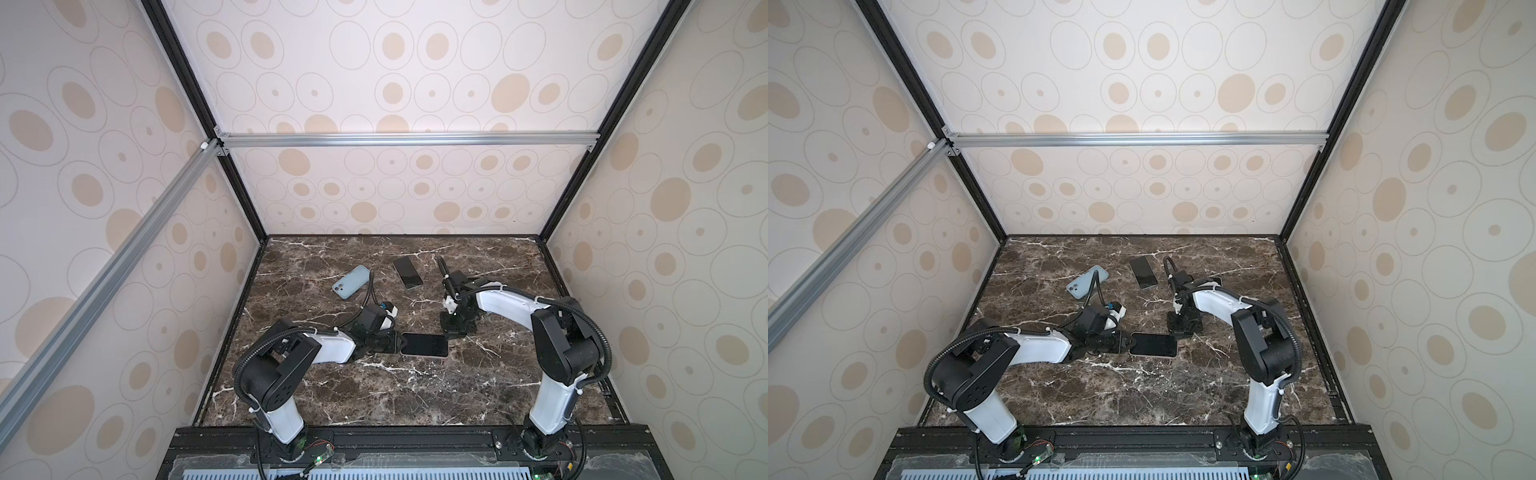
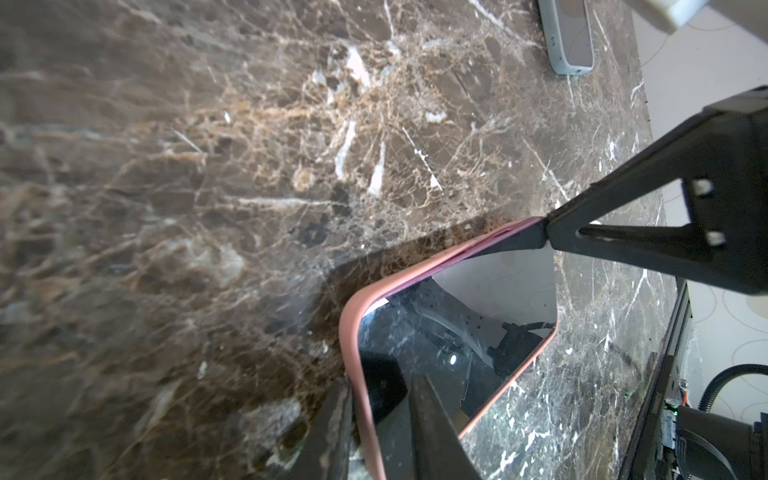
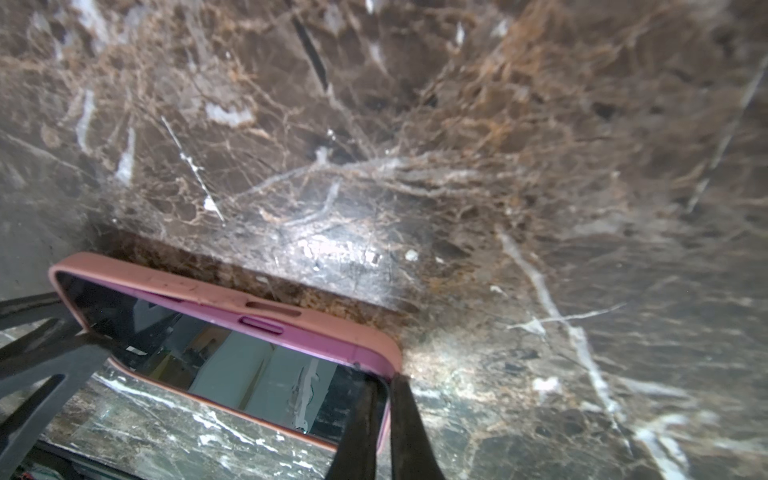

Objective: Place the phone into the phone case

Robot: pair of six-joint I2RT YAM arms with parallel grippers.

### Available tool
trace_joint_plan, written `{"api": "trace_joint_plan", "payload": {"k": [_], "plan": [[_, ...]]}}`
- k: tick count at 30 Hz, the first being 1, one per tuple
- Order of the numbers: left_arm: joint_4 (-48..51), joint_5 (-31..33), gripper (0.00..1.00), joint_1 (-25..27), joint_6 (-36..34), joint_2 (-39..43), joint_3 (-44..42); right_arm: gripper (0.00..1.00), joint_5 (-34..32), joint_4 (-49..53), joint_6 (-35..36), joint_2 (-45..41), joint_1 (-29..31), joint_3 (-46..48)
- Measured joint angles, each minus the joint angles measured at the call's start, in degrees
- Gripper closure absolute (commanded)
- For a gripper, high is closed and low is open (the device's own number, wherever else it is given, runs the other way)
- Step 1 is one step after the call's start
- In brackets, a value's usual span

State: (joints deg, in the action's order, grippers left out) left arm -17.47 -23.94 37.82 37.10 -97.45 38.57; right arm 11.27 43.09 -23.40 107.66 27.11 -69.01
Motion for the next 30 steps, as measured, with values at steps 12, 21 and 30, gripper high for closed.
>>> {"api": "trace_joint_plan", "payload": {"k": [12,21,30], "plan": [[-1.07,0.04,0.74,-0.04,0.61,0.00,-0.59,0.89,-6.93,2.23,-1.09,1.14,3.58,-2.19],[-2.19,0.09,0.75,-0.04,0.63,0.15,-1.33,0.88,-9.40,2.27,-1.64,1.16,4.81,-2.25],[-2.19,0.28,0.75,-0.04,0.63,0.70,-1.92,0.88,-9.86,2.62,-1.86,1.57,5.07,-2.62]]}}
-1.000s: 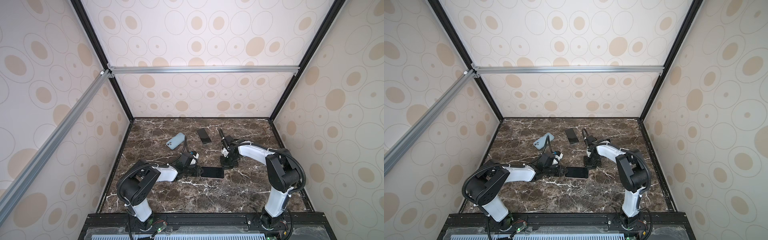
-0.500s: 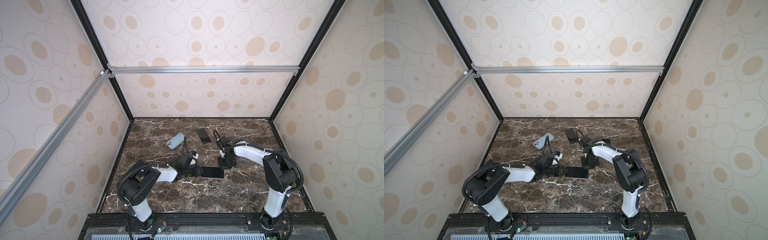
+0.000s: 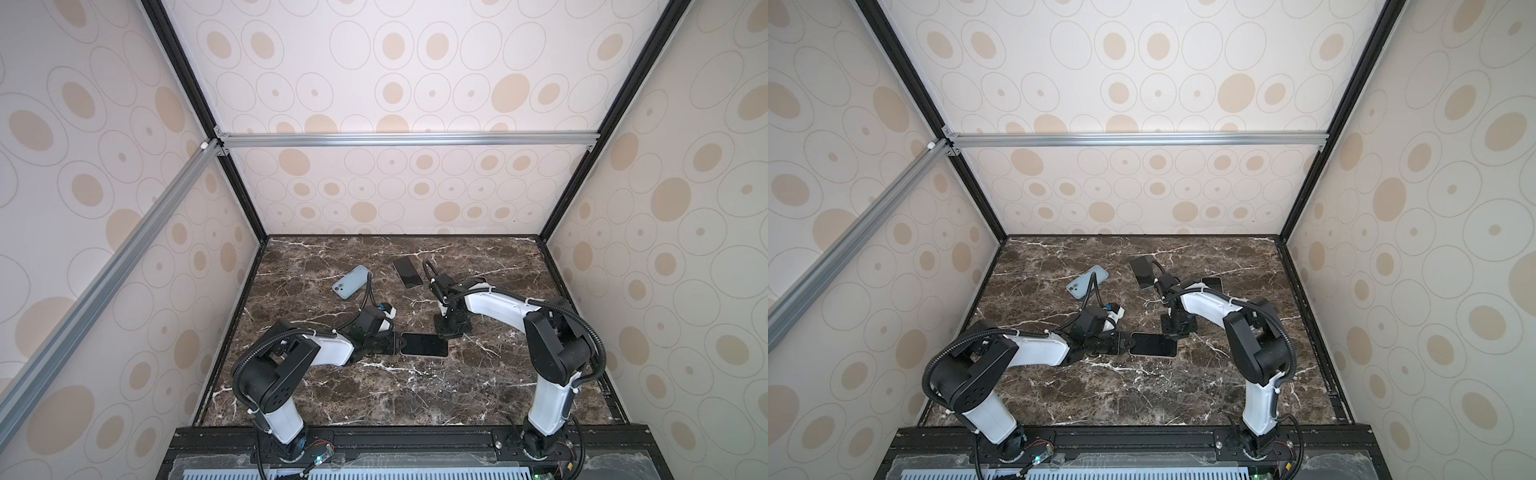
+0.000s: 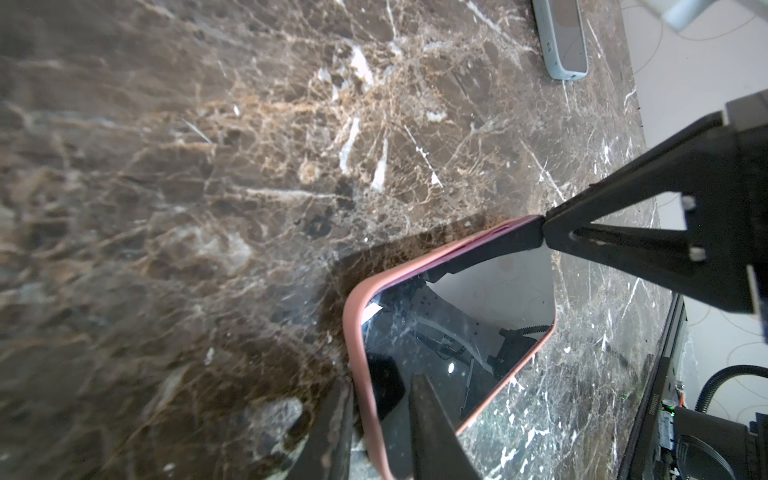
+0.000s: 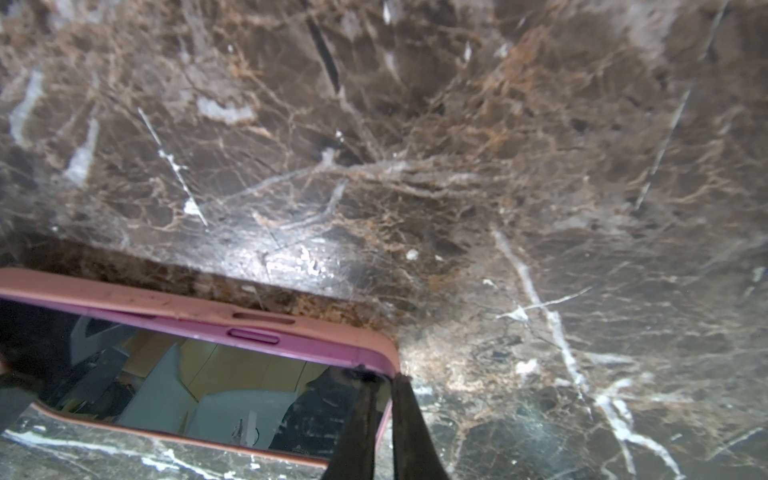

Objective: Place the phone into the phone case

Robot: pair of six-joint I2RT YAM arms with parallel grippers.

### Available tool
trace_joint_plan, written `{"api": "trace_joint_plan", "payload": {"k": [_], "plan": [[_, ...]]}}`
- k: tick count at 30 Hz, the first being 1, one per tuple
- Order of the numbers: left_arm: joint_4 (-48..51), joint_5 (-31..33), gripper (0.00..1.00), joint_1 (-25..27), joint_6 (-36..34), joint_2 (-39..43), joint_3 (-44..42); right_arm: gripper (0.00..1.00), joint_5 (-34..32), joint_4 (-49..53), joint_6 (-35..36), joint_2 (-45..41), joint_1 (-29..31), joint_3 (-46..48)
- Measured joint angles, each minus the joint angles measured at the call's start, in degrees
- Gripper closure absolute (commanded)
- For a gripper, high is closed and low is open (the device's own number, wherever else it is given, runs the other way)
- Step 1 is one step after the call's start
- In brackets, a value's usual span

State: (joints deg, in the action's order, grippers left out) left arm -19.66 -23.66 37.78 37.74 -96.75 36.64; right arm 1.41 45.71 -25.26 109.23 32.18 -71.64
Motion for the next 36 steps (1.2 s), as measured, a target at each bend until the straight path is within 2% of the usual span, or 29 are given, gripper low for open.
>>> {"api": "trace_joint_plan", "payload": {"k": [36], "plan": [[0.02,0.02,0.75,0.00,0.00,0.00,0.00,0.89,0.61,1.27,0.26,1.27,0.00,-1.40]]}}
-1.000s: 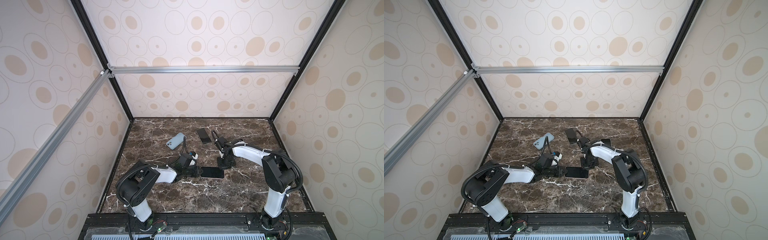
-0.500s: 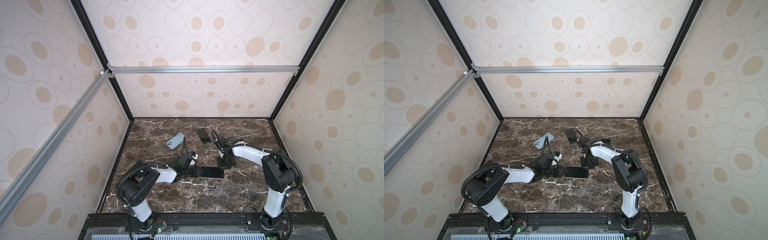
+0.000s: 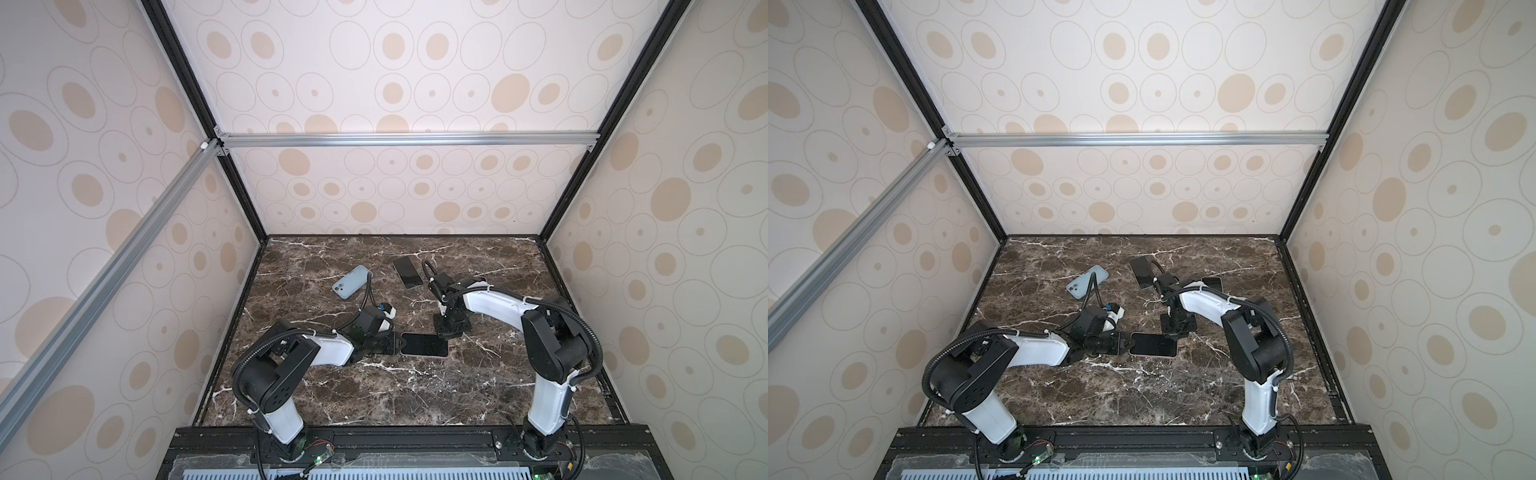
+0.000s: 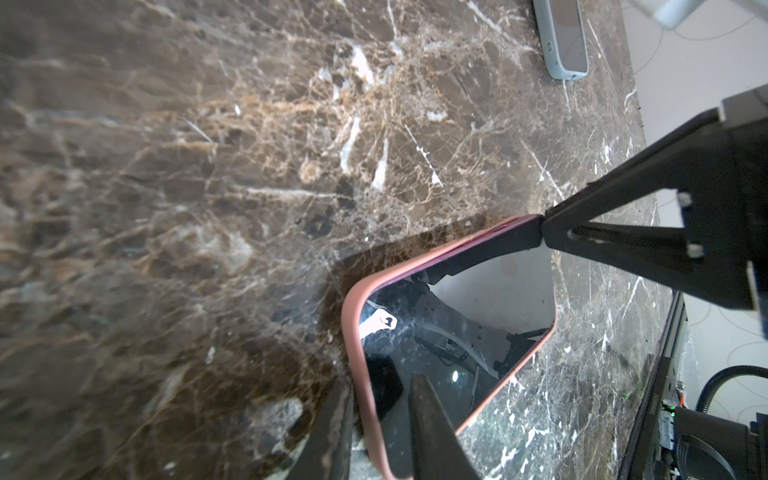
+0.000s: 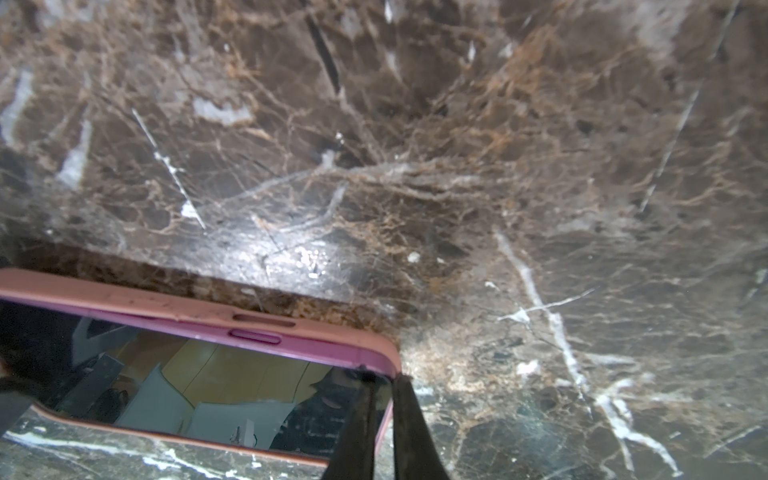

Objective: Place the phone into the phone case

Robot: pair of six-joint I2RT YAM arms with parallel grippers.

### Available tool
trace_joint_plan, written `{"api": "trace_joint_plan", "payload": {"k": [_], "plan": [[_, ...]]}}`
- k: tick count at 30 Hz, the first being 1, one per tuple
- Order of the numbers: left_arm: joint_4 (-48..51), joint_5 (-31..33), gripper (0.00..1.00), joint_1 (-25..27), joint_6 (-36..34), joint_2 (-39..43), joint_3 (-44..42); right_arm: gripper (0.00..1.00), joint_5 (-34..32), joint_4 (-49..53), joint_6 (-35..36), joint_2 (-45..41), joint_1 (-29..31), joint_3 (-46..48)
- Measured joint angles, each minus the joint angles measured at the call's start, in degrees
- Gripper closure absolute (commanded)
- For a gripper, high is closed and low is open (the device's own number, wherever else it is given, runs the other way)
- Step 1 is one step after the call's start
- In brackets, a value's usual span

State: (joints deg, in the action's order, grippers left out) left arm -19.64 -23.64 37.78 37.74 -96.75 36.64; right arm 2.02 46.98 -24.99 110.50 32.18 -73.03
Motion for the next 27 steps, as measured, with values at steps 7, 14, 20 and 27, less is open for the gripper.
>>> {"api": "trace_joint_plan", "payload": {"k": [7,14,20,27], "plan": [[0.02,0.00,0.75,0.00,0.00,0.00,-0.02,0.88,1.03,-4.81,0.22,-3.61,-0.37,4.55],[0.04,0.02,0.75,0.00,-0.02,0.07,-0.02,0.86,1.60,-6.58,0.44,-5.44,-0.50,6.12],[1.46,0.50,0.75,-0.20,-0.02,0.83,0.00,0.82,3.41,-8.04,0.42,-7.56,-1.53,7.17],[5.05,0.85,0.72,-1.36,-0.46,2.62,0.00,0.61,7.08,-9.14,1.11,-8.41,-2.84,8.46]]}}
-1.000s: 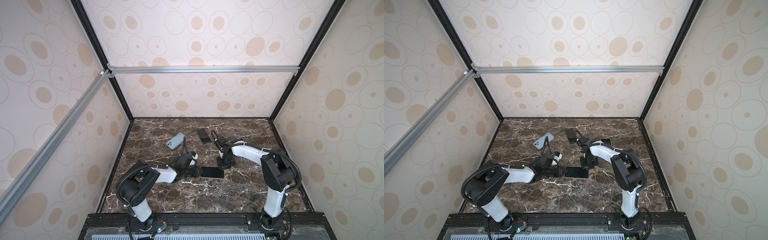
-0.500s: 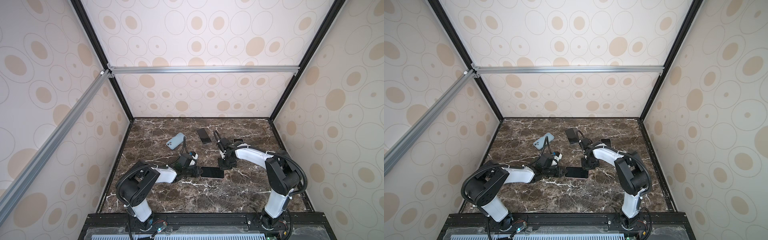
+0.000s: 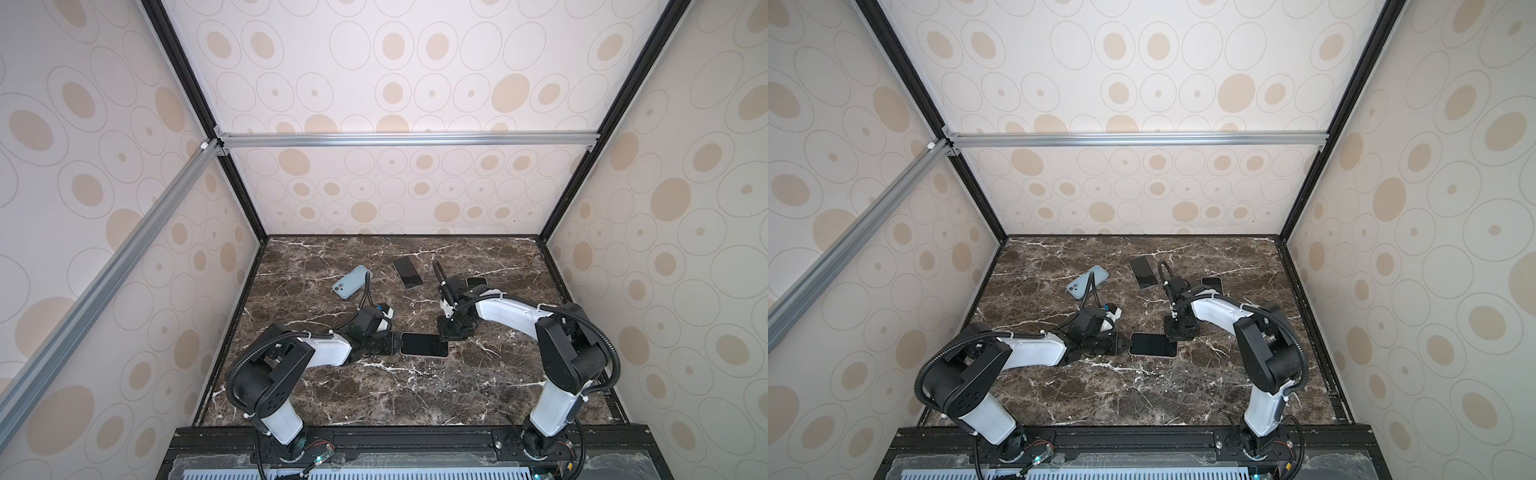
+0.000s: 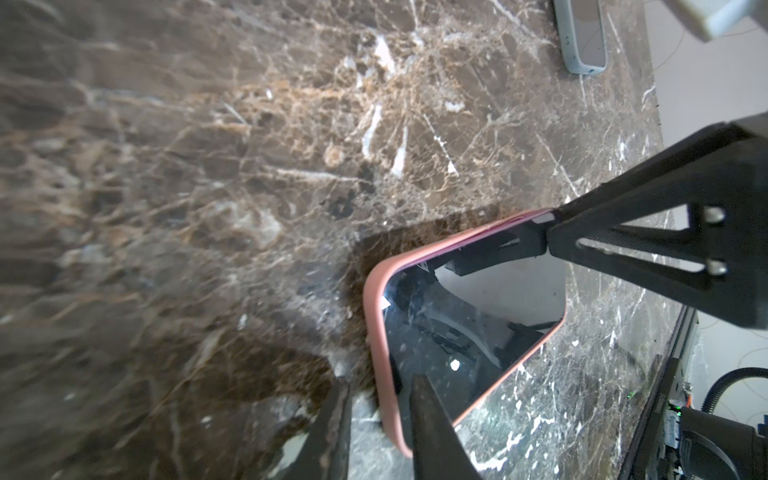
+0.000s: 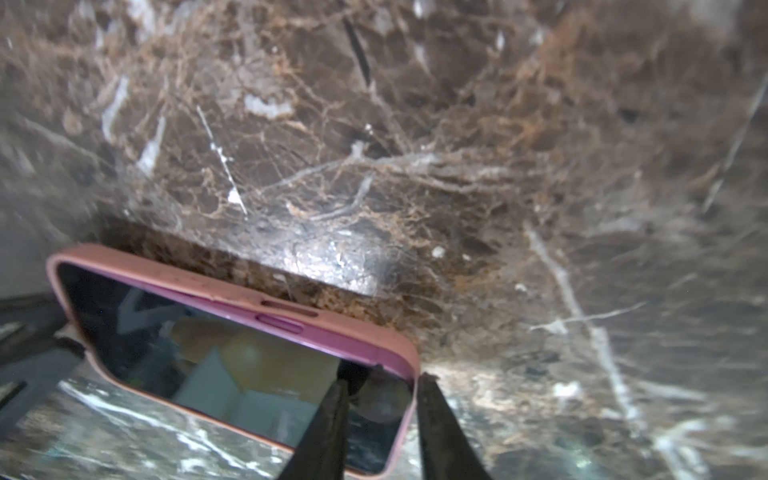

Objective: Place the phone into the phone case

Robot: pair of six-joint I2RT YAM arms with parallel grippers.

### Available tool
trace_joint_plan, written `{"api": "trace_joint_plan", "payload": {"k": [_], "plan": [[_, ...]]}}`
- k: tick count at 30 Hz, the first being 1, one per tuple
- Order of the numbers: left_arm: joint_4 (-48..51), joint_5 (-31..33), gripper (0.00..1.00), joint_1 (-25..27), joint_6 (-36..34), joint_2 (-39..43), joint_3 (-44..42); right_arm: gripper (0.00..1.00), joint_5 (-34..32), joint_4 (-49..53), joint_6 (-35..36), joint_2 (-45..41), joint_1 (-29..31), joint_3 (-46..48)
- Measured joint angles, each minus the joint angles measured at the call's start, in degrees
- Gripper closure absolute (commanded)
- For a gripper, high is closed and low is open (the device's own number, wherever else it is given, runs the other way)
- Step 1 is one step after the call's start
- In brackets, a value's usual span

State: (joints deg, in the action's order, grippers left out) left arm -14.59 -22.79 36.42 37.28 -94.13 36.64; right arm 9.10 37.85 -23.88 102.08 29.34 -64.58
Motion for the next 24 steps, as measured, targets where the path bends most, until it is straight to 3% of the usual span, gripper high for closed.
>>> {"api": "trace_joint_plan", "payload": {"k": [5,15,24], "plan": [[1.14,0.02,0.68,-0.94,-1.03,0.07,0.68,0.60,1.51,0.13,0.66,-0.66,-1.44,0.00],[1.81,-2.03,0.69,-1.36,-2.34,-1.90,4.15,0.60,6.95,-3.04,0.61,-0.72,-2.27,3.52],[0.07,-4.92,0.73,-1.44,-2.05,-3.56,3.10,0.69,12.09,-6.80,-0.28,-1.18,-3.34,6.03]]}}
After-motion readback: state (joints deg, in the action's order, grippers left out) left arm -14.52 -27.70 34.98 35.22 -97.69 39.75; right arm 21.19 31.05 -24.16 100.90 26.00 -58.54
